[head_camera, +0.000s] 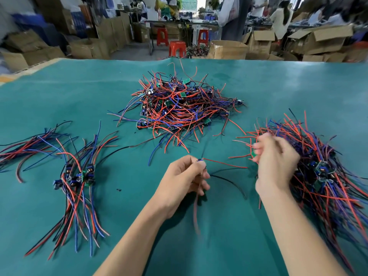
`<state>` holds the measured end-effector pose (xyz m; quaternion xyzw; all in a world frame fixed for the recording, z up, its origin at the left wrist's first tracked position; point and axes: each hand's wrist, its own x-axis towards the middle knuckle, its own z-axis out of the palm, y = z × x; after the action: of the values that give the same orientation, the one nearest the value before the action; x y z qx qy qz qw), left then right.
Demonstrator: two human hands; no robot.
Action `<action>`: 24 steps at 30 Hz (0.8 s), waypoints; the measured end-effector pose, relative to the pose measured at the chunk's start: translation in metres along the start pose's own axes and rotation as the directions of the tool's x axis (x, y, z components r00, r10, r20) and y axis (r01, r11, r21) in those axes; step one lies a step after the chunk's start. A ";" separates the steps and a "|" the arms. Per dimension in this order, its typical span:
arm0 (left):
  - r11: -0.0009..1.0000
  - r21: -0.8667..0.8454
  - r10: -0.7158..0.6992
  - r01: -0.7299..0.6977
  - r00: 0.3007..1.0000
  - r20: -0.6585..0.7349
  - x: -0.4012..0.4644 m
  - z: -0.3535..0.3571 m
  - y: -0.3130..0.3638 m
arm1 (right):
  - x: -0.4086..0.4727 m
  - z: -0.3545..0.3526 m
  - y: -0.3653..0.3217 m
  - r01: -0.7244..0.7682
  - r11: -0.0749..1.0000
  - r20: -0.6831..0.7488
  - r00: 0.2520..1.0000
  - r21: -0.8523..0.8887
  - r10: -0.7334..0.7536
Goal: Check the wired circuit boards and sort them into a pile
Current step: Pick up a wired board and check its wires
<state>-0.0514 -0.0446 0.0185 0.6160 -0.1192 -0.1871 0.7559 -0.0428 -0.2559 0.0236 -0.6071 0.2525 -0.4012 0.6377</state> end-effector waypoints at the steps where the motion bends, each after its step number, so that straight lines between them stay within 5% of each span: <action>1: 0.999 -0.035 0.003 -0.003 1.000 -0.006 0.000 0.000 -0.001 | -0.009 0.004 -0.002 0.002 0.998 0.152 0.988 -0.055 0.006; 4: 0.997 -0.070 0.034 -0.036 0.999 -0.020 0.001 -0.002 -0.003 | -0.043 0.019 -0.008 0.014 0.980 0.644 0.756 -0.197 0.118; 6: 0.997 -0.028 0.070 -0.070 0.998 -0.005 0.001 -0.004 -0.004 | -0.059 0.024 -0.007 0.039 0.977 0.770 0.623 -0.212 0.142; 7: 0.996 -0.006 0.083 -0.083 0.996 0.005 0.001 -0.004 -0.005 | -0.062 0.025 -0.007 0.034 0.980 0.779 0.613 -0.195 0.134; 24: 0.992 0.128 -0.030 0.015 0.993 0.115 -0.001 -0.008 0.000 | -0.055 0.022 -0.021 -0.106 0.993 0.529 0.846 0.049 0.064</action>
<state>-0.0493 -0.0372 0.0170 0.6520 -0.1679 -0.2236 0.7047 -0.0598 -0.1971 0.0381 -0.6571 0.0792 -0.2006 0.7223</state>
